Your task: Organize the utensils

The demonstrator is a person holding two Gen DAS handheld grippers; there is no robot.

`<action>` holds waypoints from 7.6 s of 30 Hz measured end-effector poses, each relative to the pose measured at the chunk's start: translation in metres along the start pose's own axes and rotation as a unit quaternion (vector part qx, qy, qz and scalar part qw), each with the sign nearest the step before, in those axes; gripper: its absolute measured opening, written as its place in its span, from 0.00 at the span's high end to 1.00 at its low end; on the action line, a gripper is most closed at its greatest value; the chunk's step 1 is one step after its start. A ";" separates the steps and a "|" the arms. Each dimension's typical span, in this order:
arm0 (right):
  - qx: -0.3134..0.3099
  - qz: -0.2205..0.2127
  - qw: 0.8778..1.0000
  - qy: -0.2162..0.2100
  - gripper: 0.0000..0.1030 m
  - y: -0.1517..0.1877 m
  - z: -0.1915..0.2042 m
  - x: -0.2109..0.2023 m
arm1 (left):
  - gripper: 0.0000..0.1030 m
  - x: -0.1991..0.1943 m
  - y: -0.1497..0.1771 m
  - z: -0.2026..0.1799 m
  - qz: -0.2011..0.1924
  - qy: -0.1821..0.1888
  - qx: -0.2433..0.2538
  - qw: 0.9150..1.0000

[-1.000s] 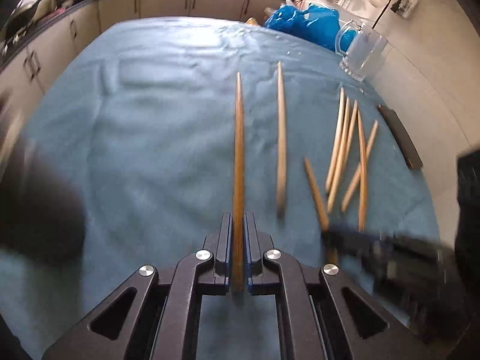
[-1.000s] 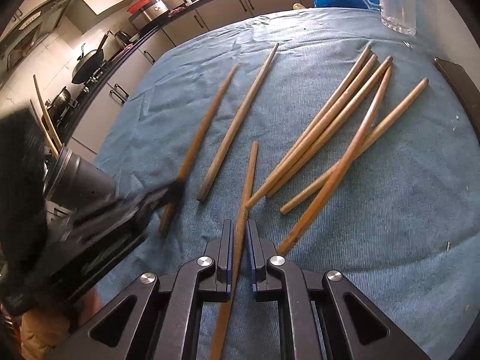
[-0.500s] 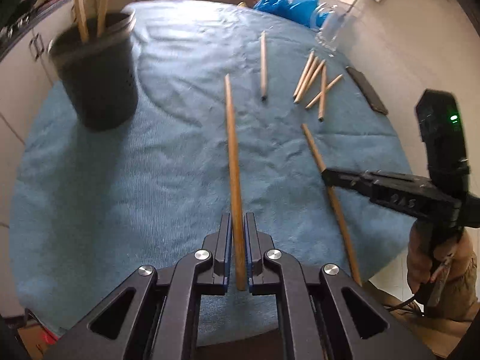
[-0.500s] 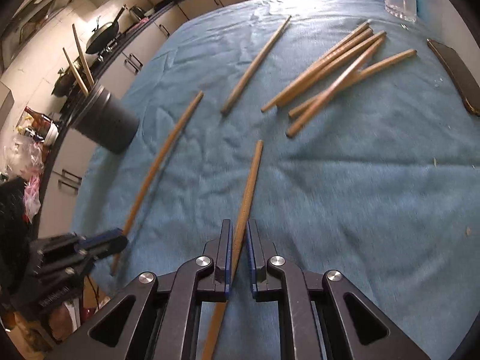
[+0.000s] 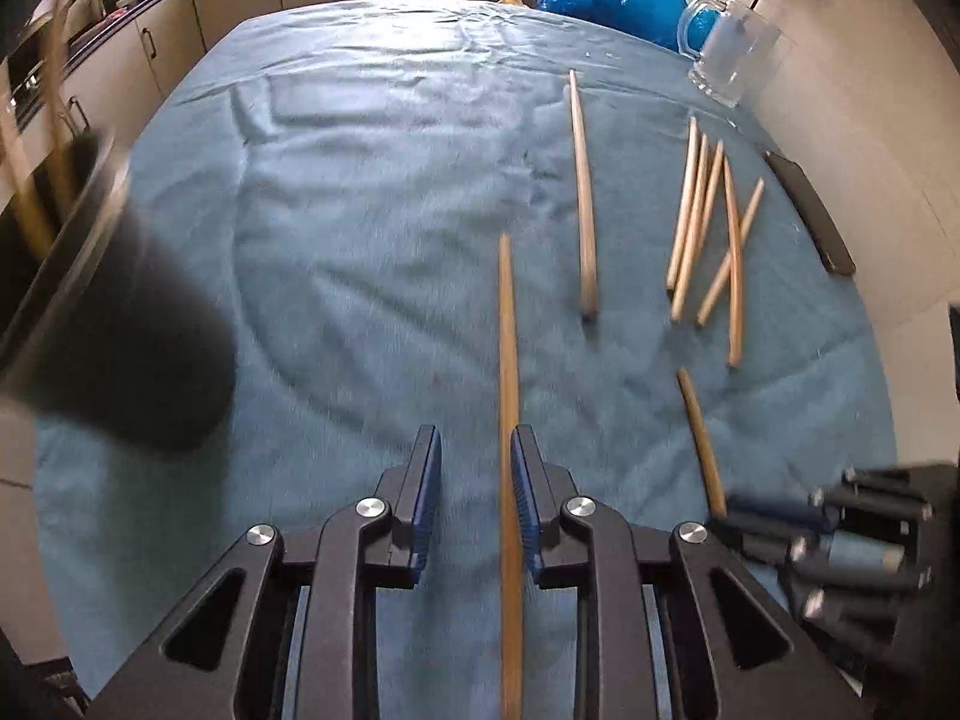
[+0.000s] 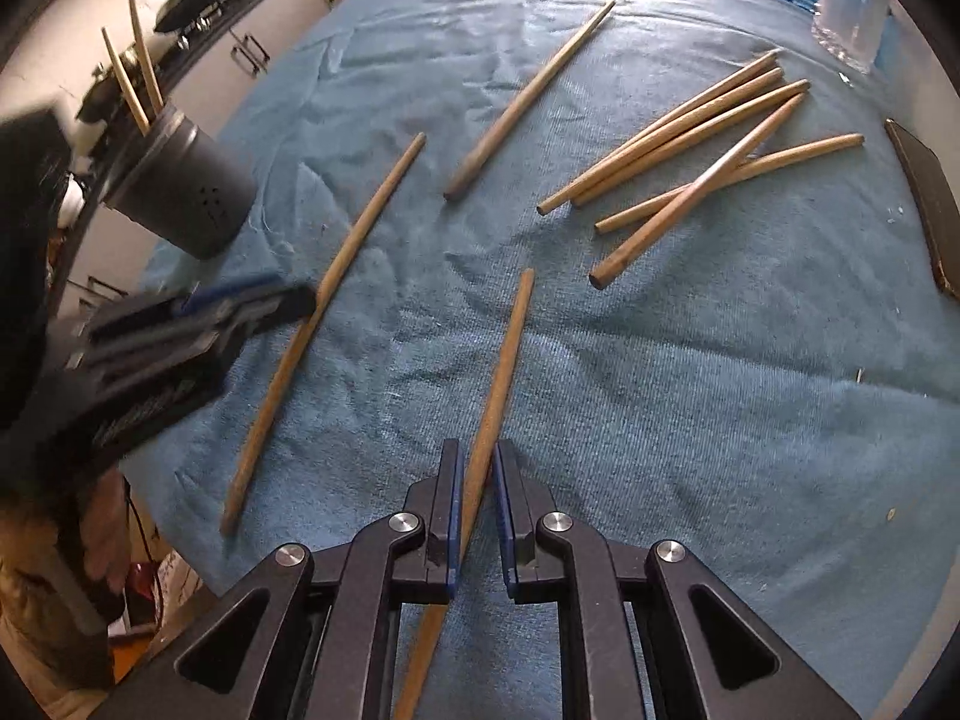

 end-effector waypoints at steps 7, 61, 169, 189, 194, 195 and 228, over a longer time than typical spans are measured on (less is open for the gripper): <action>-0.040 0.040 0.997 0.056 0.88 -0.011 0.011 0.011 | 0.78 0.009 -0.017 -0.011 0.016 -0.019 0.020 0.999; -0.137 -0.476 0.857 -0.140 0.93 -0.185 0.227 -0.150 | 0.94 -0.247 -0.089 0.193 -0.394 -0.011 -0.210 0.895; 0.122 -0.025 0.988 0.089 0.84 -0.046 -0.171 -0.075 | 0.94 0.034 -0.072 -0.062 0.072 0.022 -0.026 0.997; 0.084 -0.051 0.989 0.112 0.92 -0.051 -0.141 -0.066 | 0.94 0.007 -0.059 -0.062 -0.003 0.047 -0.029 0.998; 0.067 -0.122 0.987 0.080 0.92 -0.037 -0.121 -0.089 | 0.94 -0.036 -0.047 -0.052 -0.071 0.059 -0.031 0.995; 0.061 -0.137 0.986 0.076 0.92 -0.034 -0.115 -0.095 | 0.94 -0.043 -0.043 -0.051 -0.081 0.060 -0.031 0.994; -0.109 -0.418 0.897 -0.096 0.92 -0.132 0.167 -0.170 | 0.94 -0.254 -0.013 0.177 -0.371 0.038 -0.230 0.899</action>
Point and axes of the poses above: each gripper's, at about its wrist camera, not at the fingertips, and x roughly the way its jaws point, z to its left, y to its underside, the point moved 8 cm from there along x, roughly the way its jaws point, and after that the axes turned 10 degrees about -y, right-handed, at the moved point
